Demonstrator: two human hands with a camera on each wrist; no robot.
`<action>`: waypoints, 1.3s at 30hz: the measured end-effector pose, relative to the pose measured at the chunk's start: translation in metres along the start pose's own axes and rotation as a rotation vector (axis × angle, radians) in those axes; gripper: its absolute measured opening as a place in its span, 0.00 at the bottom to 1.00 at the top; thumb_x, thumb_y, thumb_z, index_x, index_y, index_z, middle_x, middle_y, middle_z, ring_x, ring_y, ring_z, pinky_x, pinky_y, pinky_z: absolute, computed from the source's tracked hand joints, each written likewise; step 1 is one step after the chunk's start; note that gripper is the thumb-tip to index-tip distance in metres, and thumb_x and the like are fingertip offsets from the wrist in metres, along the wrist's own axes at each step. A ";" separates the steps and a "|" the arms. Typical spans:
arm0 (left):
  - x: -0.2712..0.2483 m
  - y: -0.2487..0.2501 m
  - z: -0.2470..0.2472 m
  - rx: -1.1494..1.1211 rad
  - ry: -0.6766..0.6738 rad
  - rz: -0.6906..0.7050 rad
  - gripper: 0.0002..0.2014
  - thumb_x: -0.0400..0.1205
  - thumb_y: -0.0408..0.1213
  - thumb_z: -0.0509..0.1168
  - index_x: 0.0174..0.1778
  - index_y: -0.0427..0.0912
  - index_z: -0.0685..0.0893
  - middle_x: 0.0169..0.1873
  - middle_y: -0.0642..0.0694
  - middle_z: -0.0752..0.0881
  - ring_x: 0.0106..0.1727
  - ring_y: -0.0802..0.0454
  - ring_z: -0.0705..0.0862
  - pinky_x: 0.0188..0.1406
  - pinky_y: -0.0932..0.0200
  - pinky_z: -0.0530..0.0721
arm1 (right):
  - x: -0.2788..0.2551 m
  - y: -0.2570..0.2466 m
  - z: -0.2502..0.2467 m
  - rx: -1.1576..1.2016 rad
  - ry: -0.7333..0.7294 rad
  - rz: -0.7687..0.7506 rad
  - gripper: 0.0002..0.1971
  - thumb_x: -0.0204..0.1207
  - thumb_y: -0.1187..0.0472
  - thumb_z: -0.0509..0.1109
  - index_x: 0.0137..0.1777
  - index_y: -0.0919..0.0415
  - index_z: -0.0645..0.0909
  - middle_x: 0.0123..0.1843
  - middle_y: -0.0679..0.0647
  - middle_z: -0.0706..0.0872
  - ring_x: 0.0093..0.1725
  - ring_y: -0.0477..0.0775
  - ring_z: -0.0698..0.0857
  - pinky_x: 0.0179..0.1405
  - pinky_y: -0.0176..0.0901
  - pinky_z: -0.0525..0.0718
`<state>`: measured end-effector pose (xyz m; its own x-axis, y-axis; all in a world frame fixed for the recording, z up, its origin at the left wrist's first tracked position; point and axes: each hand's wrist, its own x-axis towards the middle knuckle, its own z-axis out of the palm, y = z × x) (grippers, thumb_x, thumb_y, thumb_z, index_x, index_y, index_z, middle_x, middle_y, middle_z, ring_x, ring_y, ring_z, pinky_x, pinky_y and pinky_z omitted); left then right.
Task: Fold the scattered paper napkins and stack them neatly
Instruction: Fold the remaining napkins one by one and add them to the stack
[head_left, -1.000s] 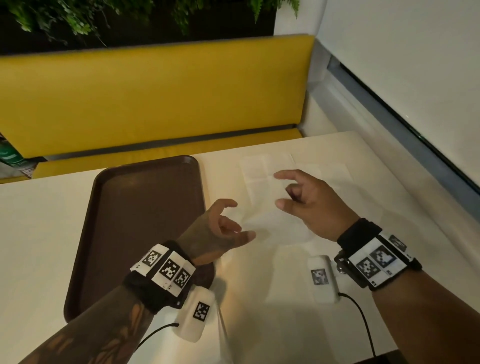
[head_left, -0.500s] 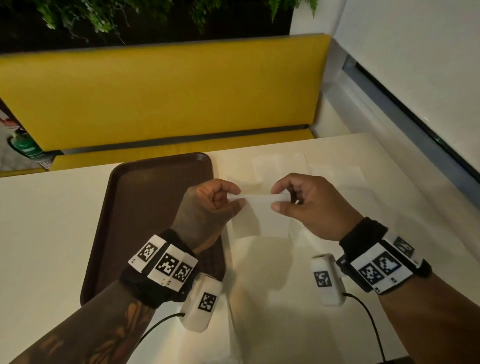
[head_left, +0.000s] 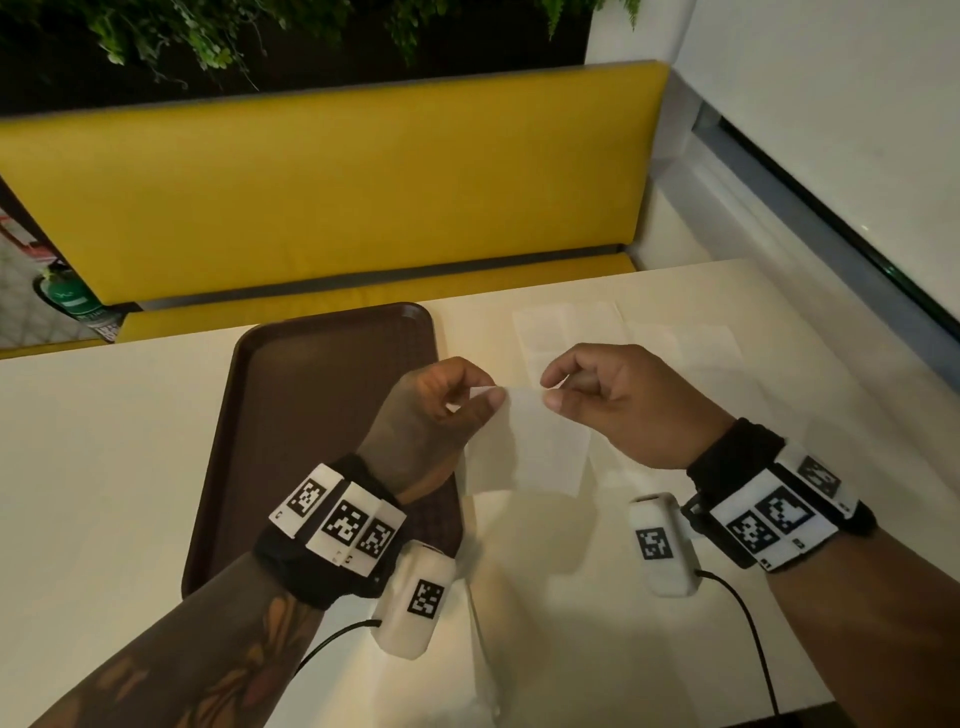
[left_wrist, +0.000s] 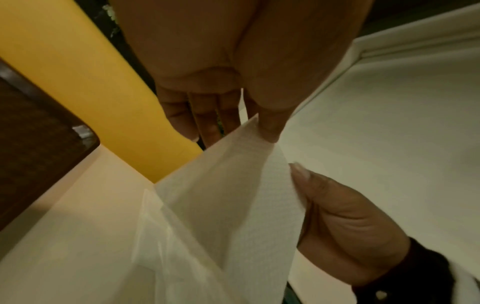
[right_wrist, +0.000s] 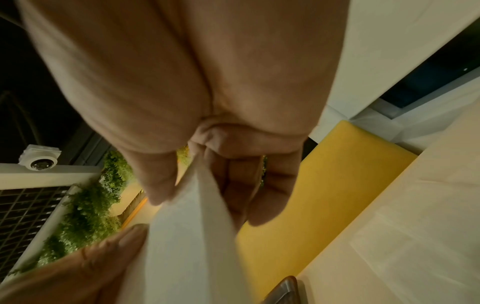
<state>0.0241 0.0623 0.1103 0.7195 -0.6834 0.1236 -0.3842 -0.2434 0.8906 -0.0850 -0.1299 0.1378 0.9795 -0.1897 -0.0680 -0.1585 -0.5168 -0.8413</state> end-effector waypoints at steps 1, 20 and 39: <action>-0.001 0.003 0.000 -0.096 -0.022 -0.043 0.12 0.75 0.51 0.68 0.43 0.45 0.84 0.40 0.39 0.87 0.40 0.42 0.85 0.41 0.40 0.86 | 0.001 0.000 0.002 -0.004 -0.004 -0.004 0.04 0.79 0.57 0.72 0.49 0.56 0.86 0.40 0.49 0.92 0.42 0.42 0.88 0.46 0.33 0.83; -0.024 -0.011 -0.011 -0.254 -0.072 -0.324 0.04 0.78 0.33 0.68 0.47 0.41 0.84 0.39 0.51 0.91 0.40 0.54 0.91 0.36 0.66 0.87 | 0.003 0.001 0.019 0.056 -0.159 0.117 0.05 0.80 0.64 0.70 0.45 0.64 0.84 0.27 0.48 0.88 0.24 0.40 0.82 0.27 0.29 0.76; -0.158 -0.092 -0.013 0.219 -0.110 -0.779 0.20 0.72 0.41 0.77 0.56 0.48 0.77 0.31 0.48 0.88 0.29 0.56 0.87 0.29 0.66 0.81 | -0.036 0.045 0.171 -0.252 -0.463 0.257 0.11 0.75 0.57 0.76 0.54 0.57 0.81 0.44 0.51 0.85 0.44 0.52 0.86 0.52 0.49 0.87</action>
<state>-0.0467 0.2023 0.0144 0.7706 -0.3237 -0.5491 0.0902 -0.7974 0.5967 -0.1060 -0.0031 0.0106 0.8494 0.0200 -0.5273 -0.3671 -0.6955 -0.6177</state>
